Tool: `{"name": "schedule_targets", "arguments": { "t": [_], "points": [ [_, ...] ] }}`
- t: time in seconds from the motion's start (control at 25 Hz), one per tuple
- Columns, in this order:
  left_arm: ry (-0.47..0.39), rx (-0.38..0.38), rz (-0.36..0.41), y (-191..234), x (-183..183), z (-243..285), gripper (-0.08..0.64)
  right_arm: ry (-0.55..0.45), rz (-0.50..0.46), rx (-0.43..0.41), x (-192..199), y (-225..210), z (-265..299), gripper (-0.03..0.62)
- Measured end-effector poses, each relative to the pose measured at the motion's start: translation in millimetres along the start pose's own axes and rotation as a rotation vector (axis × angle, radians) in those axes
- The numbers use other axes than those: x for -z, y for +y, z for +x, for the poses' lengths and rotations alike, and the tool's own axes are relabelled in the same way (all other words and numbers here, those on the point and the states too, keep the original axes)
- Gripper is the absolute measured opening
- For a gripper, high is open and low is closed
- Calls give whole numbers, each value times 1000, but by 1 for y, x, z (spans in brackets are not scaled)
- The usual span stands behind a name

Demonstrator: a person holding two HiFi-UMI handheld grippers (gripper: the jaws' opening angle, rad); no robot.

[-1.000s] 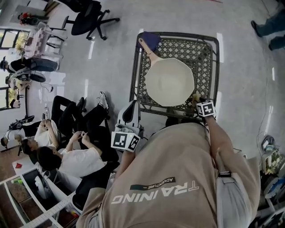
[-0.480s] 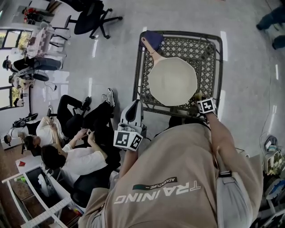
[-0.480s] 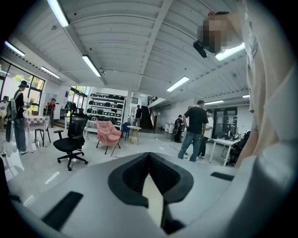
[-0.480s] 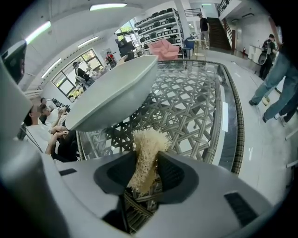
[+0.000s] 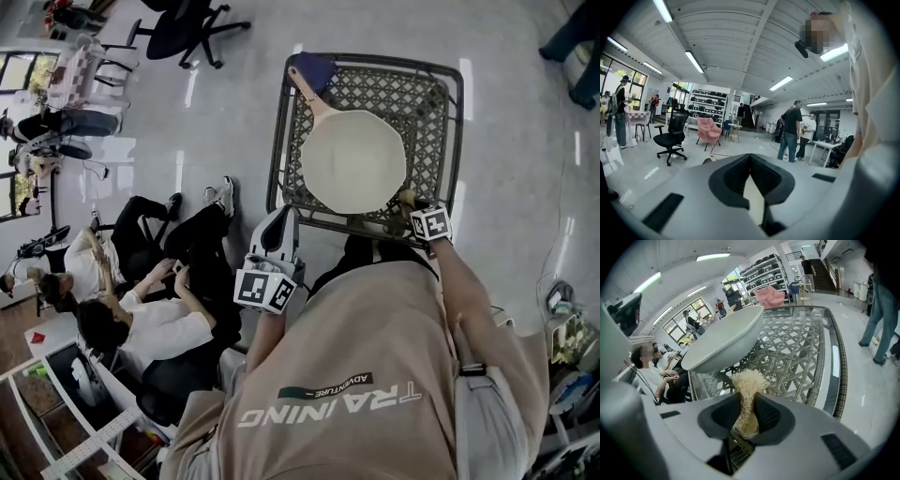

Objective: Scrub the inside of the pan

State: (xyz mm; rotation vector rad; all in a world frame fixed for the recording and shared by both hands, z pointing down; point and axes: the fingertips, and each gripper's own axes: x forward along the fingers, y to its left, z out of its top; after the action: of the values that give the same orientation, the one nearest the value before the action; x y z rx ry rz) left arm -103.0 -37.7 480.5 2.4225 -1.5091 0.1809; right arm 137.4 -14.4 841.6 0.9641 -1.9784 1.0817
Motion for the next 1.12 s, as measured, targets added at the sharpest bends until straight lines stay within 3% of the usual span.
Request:
{"name": "schedule_targets", "arguments": {
  "t": [0.28,0.44,0.72,0.92,1.12],
  "points": [
    [-20,-20,-7,-8,7,2,18,-102,-51,-30,-5,2,-31,97],
    [-37,-10,-5,-10,8,6,17,-155,-152,-48,-18,11,-49,97],
    [-56,47,-1,-12,2,16,18,-325,-230,-30,-78,27,-94,97],
    [-95,99,5,4,-7,27,17,-434,-389,-40,-131,68,-115,96],
    [-94,169,16,19,-13,28,18,-435,-571,-46,-152,117,-118,97]
  ]
}}
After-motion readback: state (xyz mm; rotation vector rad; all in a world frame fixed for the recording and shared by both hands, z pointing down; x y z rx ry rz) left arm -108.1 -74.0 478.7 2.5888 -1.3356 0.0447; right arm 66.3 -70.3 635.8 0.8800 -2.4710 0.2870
